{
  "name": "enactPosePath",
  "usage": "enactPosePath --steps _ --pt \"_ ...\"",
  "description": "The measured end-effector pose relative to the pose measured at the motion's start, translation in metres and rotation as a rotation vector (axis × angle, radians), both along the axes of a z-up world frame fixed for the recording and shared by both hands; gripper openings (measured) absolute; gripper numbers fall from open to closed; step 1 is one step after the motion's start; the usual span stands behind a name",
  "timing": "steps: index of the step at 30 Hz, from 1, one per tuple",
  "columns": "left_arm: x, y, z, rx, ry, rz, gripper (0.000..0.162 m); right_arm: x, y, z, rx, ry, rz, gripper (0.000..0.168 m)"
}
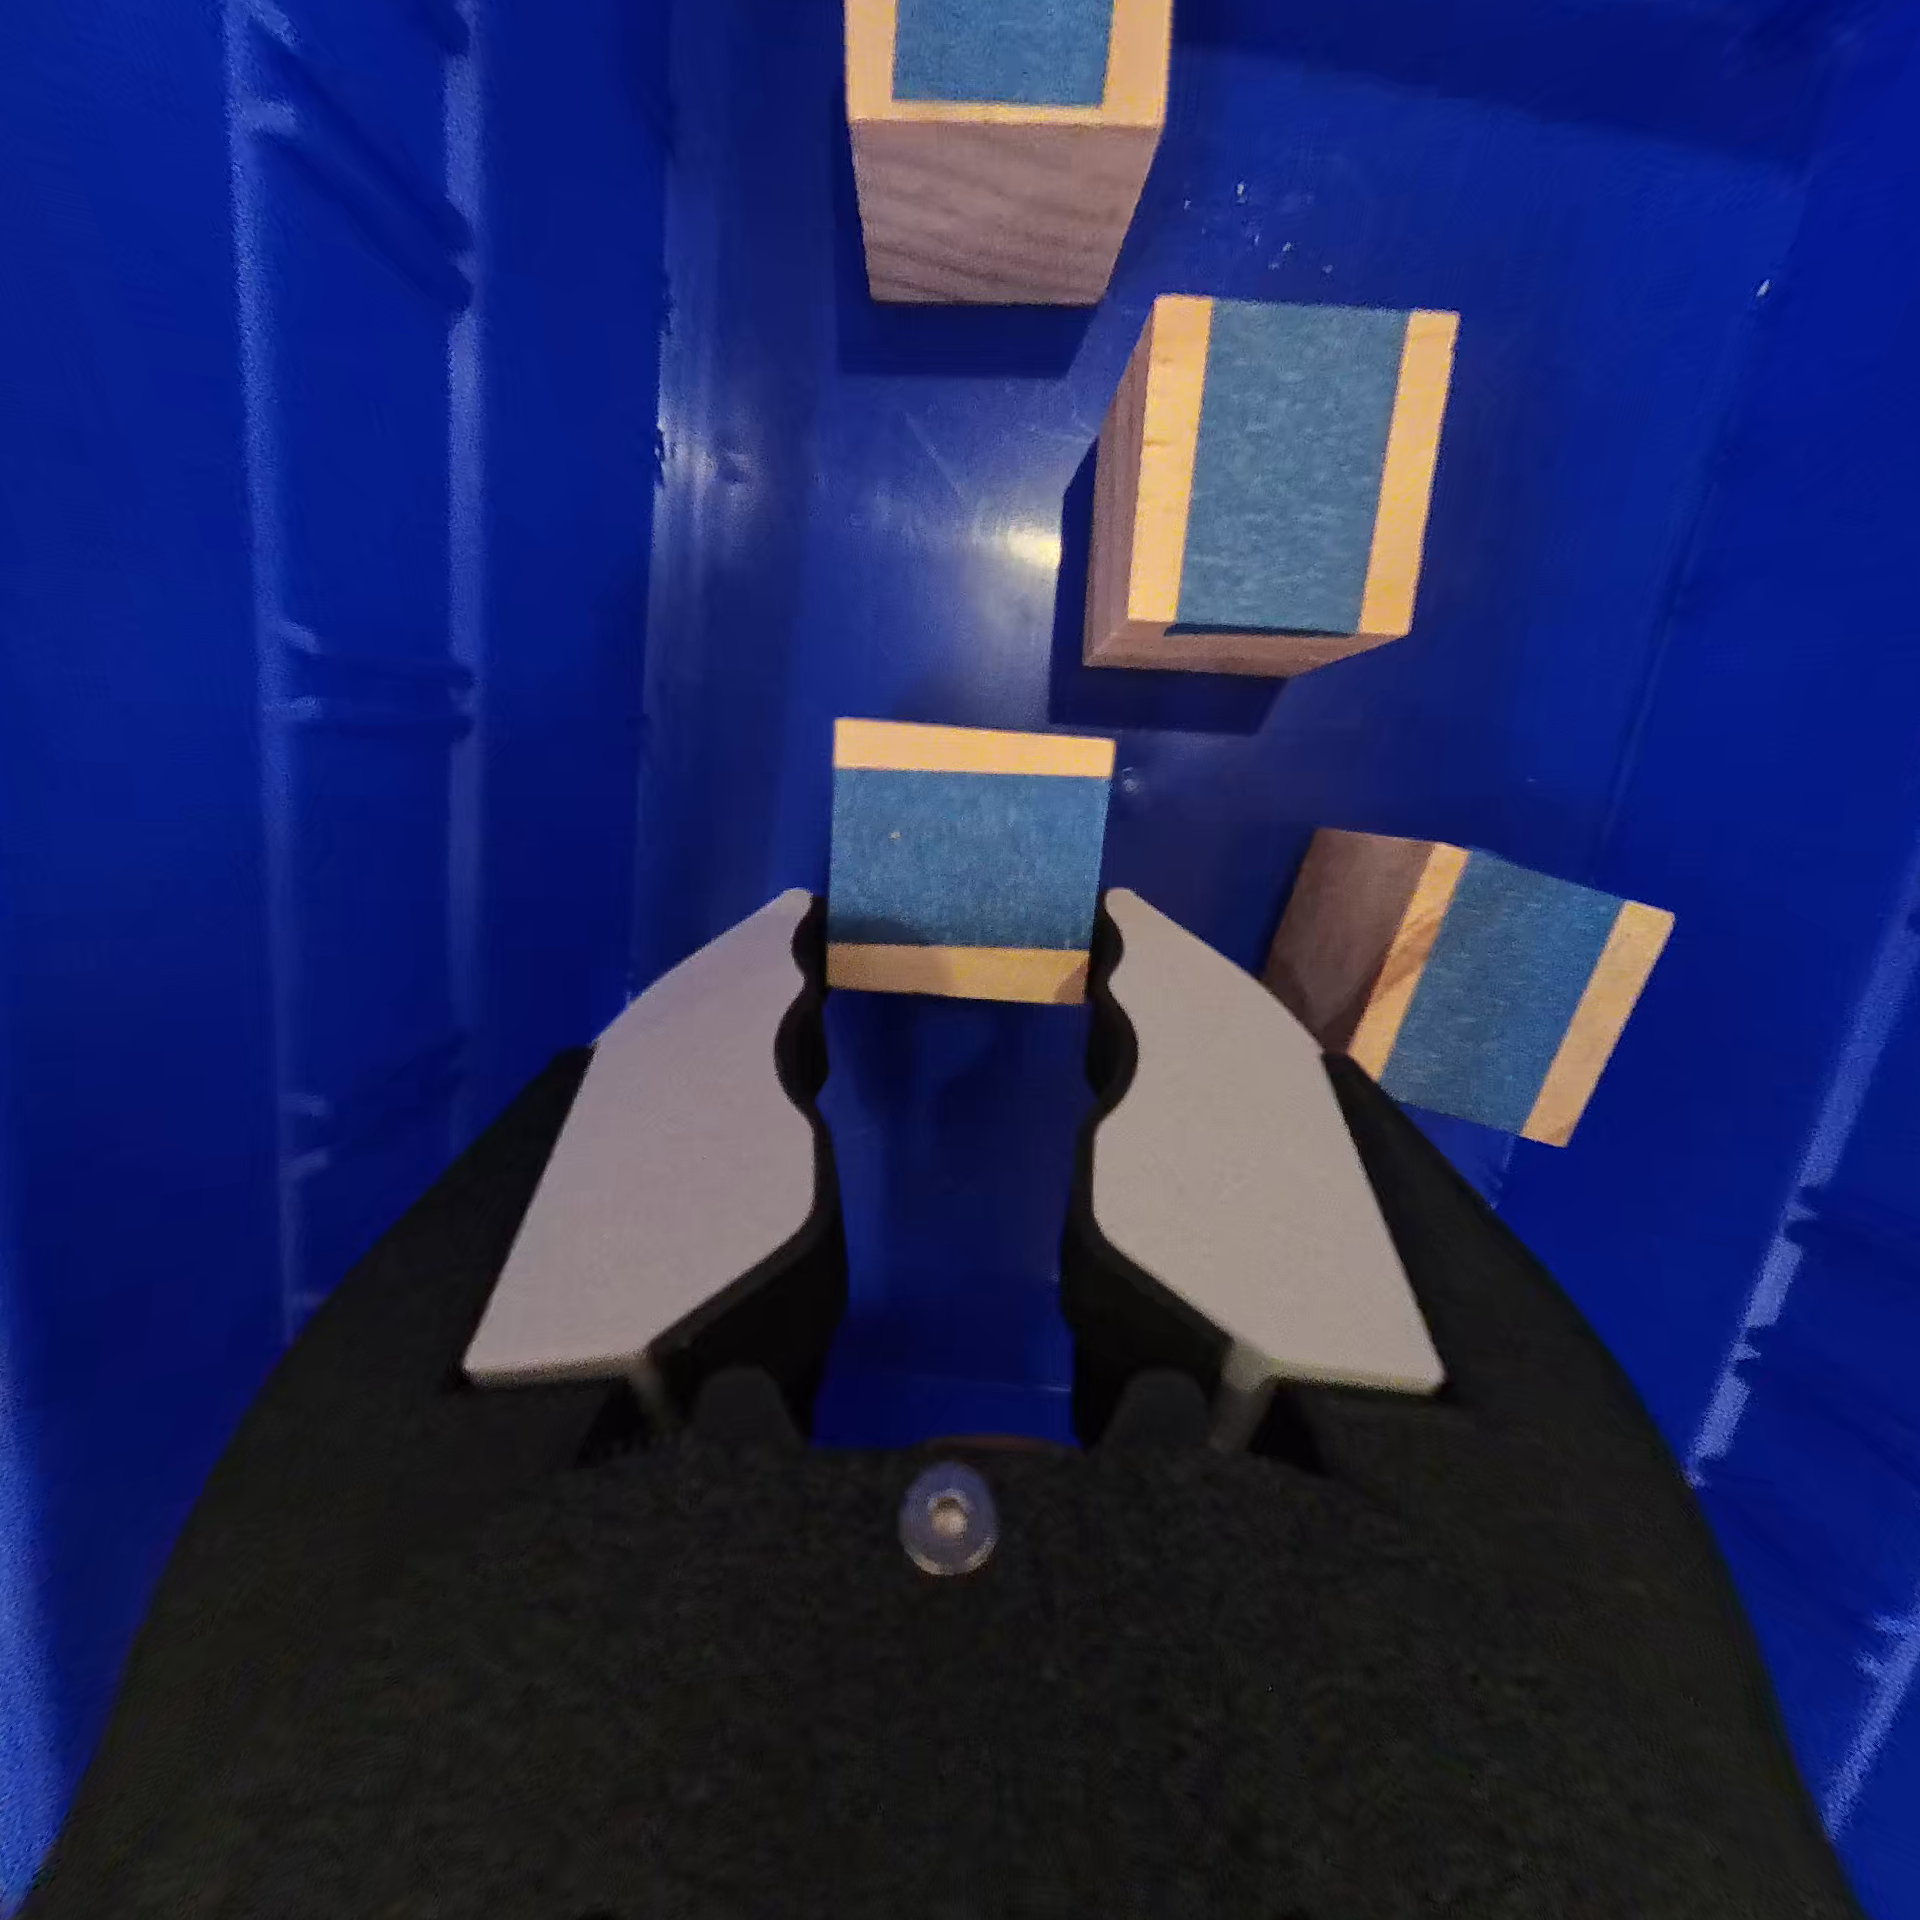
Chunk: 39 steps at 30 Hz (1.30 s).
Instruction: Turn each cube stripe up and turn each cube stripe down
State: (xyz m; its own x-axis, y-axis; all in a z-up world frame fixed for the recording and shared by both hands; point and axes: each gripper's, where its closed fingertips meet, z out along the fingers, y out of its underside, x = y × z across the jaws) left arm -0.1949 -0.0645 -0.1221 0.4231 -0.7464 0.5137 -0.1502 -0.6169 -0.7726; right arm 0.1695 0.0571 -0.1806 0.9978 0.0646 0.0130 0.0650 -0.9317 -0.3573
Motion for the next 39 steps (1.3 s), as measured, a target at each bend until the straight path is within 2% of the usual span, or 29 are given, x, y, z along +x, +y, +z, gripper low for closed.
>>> enactPosePath --steps 1,2,4,6,9,11,12,14,17,19,21,25,28,31,33,36,39 --pt "0.000 0.000 -0.001 -0.008 0.002 -0.004 0.062 0.004 0.001 0.003 0.017 -0.025 0.009 0.060" --pt "0.001 -0.001 -0.002 -0.013 0.003 -0.008 0.063 0.006 0.001 0.011 0.042 -0.040 0.024 0.070" --pt "0.001 0.000 -0.001 -0.009 -0.002 -0.005 0.062 0.005 -0.002 0.043 0.139 -0.009 0.049 0.072" --pt "0.000 0.000 0.001 0.004 -0.005 -0.003 0.062 0.000 -0.003 0.099 0.346 0.071 0.054 0.071" --pt "-0.002 0.002 0.003 0.020 0.000 0.010 0.063 -0.035 -0.013 0.191 0.775 0.227 0.170 0.065" --pt "-0.003 0.004 0.001 0.022 0.013 0.018 0.063 -0.074 -0.028 0.227 0.999 0.357 0.286 0.064" --pt "-0.003 0.004 0.000 0.023 0.021 0.022 0.064 -0.095 -0.036 0.234 1.071 0.431 0.341 0.060" --pt "-0.004 0.005 -0.003 0.021 0.043 0.032 0.064 -0.140 -0.047 0.225 1.132 0.601 0.419 0.058" --pt "-0.007 0.004 0.000 0.027 0.055 0.036 0.064 -0.211 -0.058 0.182 1.037 0.824 0.535 0.057" --pt "-0.012 0.004 0.011 0.015 0.065 0.040 0.065 -0.246 -0.061 0.153 0.938 0.878 0.603 0.057" --pt "-0.024 0.005 0.037 -0.062 0.018 0.028 0.069 -0.269 -0.064 0.130 0.856 0.894 0.651 0.056" --pt "-0.099 0.063 0.085 -0.048 0.088 0.262 0.068 -0.281 -0.063 0.111 0.789 0.873 0.666 0.056" --pt "-0.167 0.129 0.094 -0.069 0.294 0.486 0.067 -0.280 -0.064 0.105 0.741 0.877 0.675 0.057" --pt "-0.219 0.194 0.079 -0.145 0.532 0.662 0.066 -0.275 -0.060 0.094 0.725 0.816 0.677 0.056" --pt "-0.228 0.223 0.059 -0.225 0.647 0.680 0.065 -0.273 -0.061 0.091 0.701 0.836 0.664 0.056" --pt "-0.226 0.247 0.021 -0.339 0.809 0.651 0.065 -0.272 -0.061 0.091 0.685 0.868 0.649 0.056" --pt "-0.212 0.255 -0.008 -0.448 0.851 0.602 0.064 -0.272 -0.062 0.089 0.672 0.860 0.658 0.056"
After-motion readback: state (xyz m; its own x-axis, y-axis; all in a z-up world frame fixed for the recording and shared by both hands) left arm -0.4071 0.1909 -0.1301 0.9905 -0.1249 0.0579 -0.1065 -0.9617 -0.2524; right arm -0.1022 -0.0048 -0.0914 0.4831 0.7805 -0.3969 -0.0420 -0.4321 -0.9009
